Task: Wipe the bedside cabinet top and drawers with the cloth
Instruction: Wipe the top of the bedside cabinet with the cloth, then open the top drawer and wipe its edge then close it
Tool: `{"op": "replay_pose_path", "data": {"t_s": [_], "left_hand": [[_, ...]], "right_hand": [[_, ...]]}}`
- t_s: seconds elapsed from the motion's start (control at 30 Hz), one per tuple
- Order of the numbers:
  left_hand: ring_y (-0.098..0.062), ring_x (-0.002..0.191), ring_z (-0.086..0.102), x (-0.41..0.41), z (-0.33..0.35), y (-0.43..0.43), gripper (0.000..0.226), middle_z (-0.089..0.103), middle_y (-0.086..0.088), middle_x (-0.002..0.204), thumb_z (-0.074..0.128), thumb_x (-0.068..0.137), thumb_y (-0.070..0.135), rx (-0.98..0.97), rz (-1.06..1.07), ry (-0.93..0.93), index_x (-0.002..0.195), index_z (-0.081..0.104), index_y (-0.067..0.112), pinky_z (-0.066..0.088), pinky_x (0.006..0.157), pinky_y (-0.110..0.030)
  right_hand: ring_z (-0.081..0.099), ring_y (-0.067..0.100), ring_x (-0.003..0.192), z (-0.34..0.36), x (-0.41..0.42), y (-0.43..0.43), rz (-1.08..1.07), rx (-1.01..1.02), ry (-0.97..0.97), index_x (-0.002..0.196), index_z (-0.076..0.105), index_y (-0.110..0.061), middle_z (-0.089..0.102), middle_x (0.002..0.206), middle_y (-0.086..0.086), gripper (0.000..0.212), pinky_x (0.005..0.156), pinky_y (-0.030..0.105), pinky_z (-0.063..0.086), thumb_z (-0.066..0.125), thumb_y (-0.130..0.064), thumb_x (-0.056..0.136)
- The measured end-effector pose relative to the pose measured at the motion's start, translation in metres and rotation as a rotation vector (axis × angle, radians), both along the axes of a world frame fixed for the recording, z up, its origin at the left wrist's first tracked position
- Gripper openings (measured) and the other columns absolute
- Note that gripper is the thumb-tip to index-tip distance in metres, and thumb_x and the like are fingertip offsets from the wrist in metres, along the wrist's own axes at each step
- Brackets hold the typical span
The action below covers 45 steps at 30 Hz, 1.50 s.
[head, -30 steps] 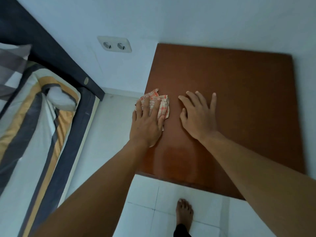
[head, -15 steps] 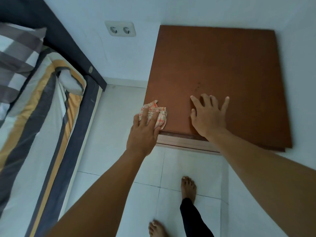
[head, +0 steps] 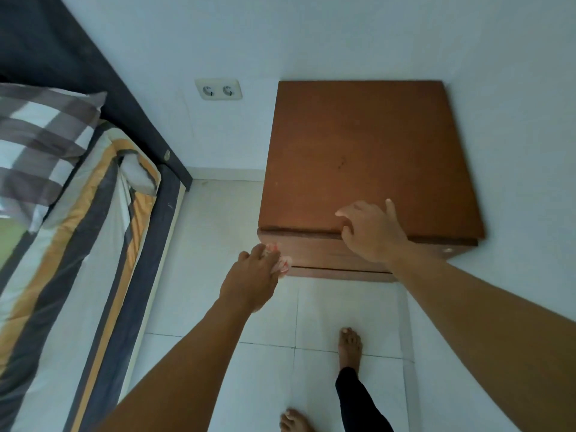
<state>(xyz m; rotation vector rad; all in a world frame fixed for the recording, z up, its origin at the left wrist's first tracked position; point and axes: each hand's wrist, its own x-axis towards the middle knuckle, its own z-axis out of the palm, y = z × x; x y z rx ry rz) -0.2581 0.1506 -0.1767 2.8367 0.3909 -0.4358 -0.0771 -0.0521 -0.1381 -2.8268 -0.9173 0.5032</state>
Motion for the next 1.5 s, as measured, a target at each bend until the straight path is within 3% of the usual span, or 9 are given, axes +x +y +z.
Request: {"op": "replay_pose_path", "data": {"t_s": [0.17, 0.33, 0.6, 0.73, 0.9, 1.03, 1.13, 1.33, 1.5], "left_hand": [[-0.032, 0.108, 0.060, 0.044, 0.042, -0.024, 0.073, 0.042, -0.009, 0.140, 0.077, 0.085, 0.038, -0.274, 0.155, -0.274, 0.140, 0.032, 0.021, 0.057, 0.083, -0.045], [-0.022, 0.104, 0.050, 0.096, 0.073, -0.054, 0.091, 0.036, -0.008, 0.133, 0.091, 0.069, 0.024, -0.443, 0.085, -0.407, 0.137, 0.031, 0.015, 0.053, 0.070, -0.027], [-0.010, 0.117, 0.053, 0.138, 0.095, -0.085, 0.043, 0.043, -0.001, 0.123, 0.041, 0.083, 0.018, -0.935, 0.052, -0.477, 0.123, 0.026, 0.018, 0.055, 0.085, -0.024], [-0.026, 0.107, 0.062, 0.137, 0.084, -0.074, 0.031, 0.058, -0.006, 0.113, 0.042, 0.082, 0.009, -0.905, 0.234, -0.528, 0.112, 0.045, 0.016, 0.059, 0.083, -0.043], [-0.017, 0.101, 0.060, 0.103, 0.058, -0.042, 0.033, 0.064, -0.001, 0.108, 0.043, 0.076, 0.007, -0.652, 0.223, -0.376, 0.102, 0.058, 0.020, 0.049, 0.086, -0.030], [-0.019, 0.106, 0.061, 0.059, 0.034, -0.013, 0.035, 0.066, 0.001, 0.112, 0.043, 0.078, 0.015, -0.514, 0.248, -0.110, 0.104, 0.065, 0.021, 0.052, 0.096, -0.041], [-0.022, 0.109, 0.062, 0.030, 0.015, 0.003, 0.026, 0.066, -0.001, 0.117, 0.052, 0.088, 0.024, -0.398, 0.231, -0.058, 0.110, 0.064, 0.017, 0.050, 0.093, -0.036], [-0.035, 0.130, 0.050, -0.003, -0.018, 0.032, 0.057, 0.035, -0.011, 0.156, 0.057, 0.096, 0.041, -0.301, 0.159, 0.011, 0.149, 0.039, 0.031, 0.046, 0.106, -0.049], [-0.046, 0.144, 0.035, 0.011, -0.037, 0.040, 0.074, -0.004, -0.012, 0.170, 0.050, 0.098, 0.055, -0.239, 0.053, 0.031, 0.157, 0.004, 0.053, 0.037, 0.113, -0.058]], "right_hand": [[0.062, 0.018, 0.121, 0.010, -0.019, -0.010, -0.101, 0.345, 0.265, 0.135, 0.061, -0.033, 0.067, 0.132, -0.006, 0.037, 0.109, 0.040, 0.046, 0.056, -0.031, 0.099], [0.071, 0.021, 0.107, 0.031, -0.010, -0.001, -0.408, 0.699, 0.613, 0.121, 0.068, -0.038, 0.074, 0.117, -0.005, 0.027, 0.094, 0.046, 0.059, 0.055, -0.046, 0.099], [0.074, 0.030, 0.087, 0.037, 0.025, -0.021, -0.807, 0.893, 1.154, 0.111, 0.072, -0.010, 0.077, 0.098, 0.014, 0.038, 0.077, 0.042, 0.059, 0.062, -0.044, 0.097], [0.069, 0.026, 0.080, 0.021, 0.027, -0.024, -0.839, 0.791, 0.957, 0.121, 0.062, -0.012, 0.071, 0.096, 0.012, 0.026, 0.066, 0.037, 0.057, 0.063, -0.022, 0.097], [0.066, 0.031, 0.095, 0.008, 0.005, -0.038, -0.547, 0.382, 0.422, 0.121, 0.055, -0.033, 0.070, 0.106, 0.004, 0.029, 0.079, 0.035, 0.050, 0.052, -0.020, 0.095], [0.068, 0.029, 0.083, -0.002, -0.030, -0.045, -0.556, 0.219, 0.300, 0.090, 0.061, -0.024, 0.072, 0.086, 0.001, 0.022, 0.070, 0.034, 0.050, 0.055, -0.045, 0.092], [0.065, 0.025, 0.089, -0.018, -0.062, -0.047, -0.589, 0.114, 0.256, 0.101, 0.066, -0.025, 0.071, 0.096, 0.001, 0.037, 0.073, 0.032, 0.046, 0.061, -0.059, 0.090], [0.043, 0.037, 0.144, -0.059, -0.100, -0.046, -0.390, -0.025, 0.012, 0.162, 0.015, -0.038, 0.017, 0.170, 0.010, 0.082, 0.101, 0.049, 0.051, 0.052, -0.067, 0.094], [0.063, 0.043, 0.120, -0.075, -0.087, -0.040, -0.327, -0.003, -0.170, 0.162, 0.011, -0.037, 0.004, 0.172, 0.011, 0.077, 0.078, 0.047, 0.060, 0.044, -0.065, 0.098]]}}
